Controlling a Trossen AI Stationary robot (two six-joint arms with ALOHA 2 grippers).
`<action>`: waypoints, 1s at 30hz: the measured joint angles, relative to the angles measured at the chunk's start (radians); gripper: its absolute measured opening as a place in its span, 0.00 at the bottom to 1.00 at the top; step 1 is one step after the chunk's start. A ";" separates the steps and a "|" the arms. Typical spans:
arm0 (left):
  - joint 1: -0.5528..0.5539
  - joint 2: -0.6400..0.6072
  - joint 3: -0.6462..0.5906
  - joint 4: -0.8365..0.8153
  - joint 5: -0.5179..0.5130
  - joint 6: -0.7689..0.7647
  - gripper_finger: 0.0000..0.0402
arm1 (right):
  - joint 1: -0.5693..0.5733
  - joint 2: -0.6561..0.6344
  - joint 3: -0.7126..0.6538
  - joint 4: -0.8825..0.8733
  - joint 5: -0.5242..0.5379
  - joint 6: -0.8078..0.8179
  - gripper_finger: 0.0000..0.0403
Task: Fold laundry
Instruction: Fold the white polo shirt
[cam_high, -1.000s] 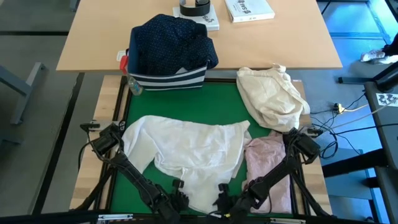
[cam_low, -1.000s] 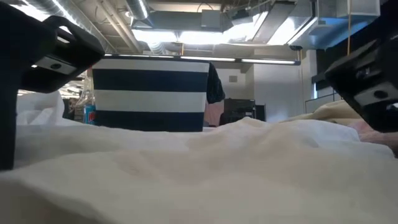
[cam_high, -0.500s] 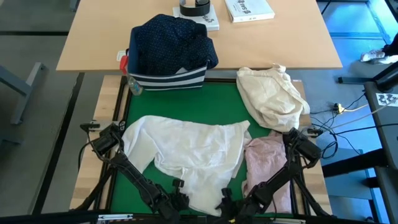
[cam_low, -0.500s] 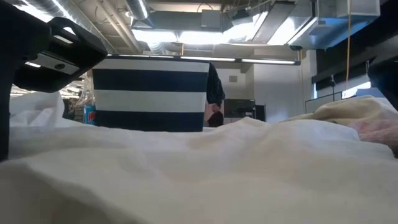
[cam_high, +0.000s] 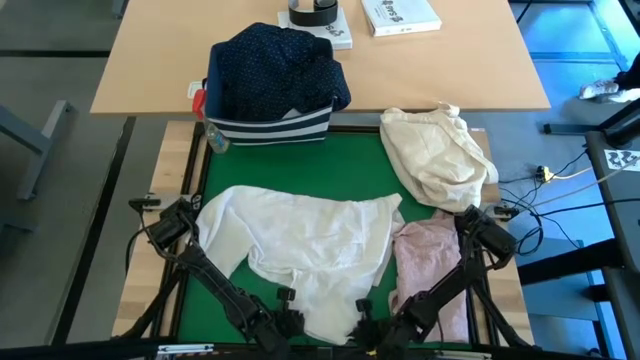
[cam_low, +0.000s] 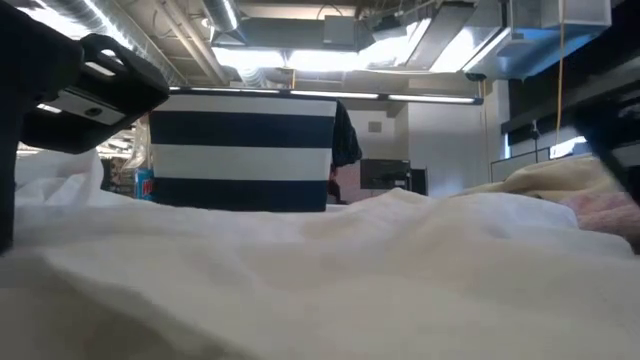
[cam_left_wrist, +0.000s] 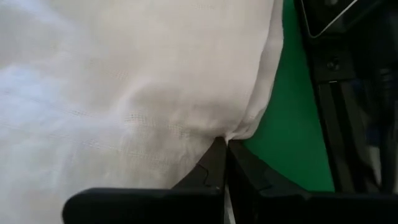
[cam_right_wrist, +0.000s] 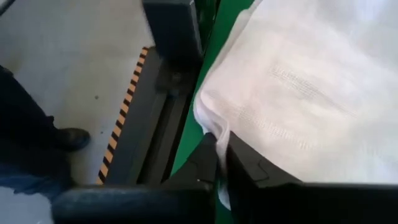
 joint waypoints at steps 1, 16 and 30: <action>-0.003 -0.009 -0.001 0.000 0.009 -0.014 0.00 | 0.005 -0.011 -0.001 -0.018 0.002 0.016 0.04; -0.027 -0.083 0.064 -0.053 0.028 -0.138 0.00 | 0.077 -0.213 -0.006 -0.207 0.092 0.122 0.02; 0.113 -0.182 0.057 -0.228 -0.069 0.019 0.00 | 0.033 -0.300 -0.005 -0.546 0.172 0.381 0.03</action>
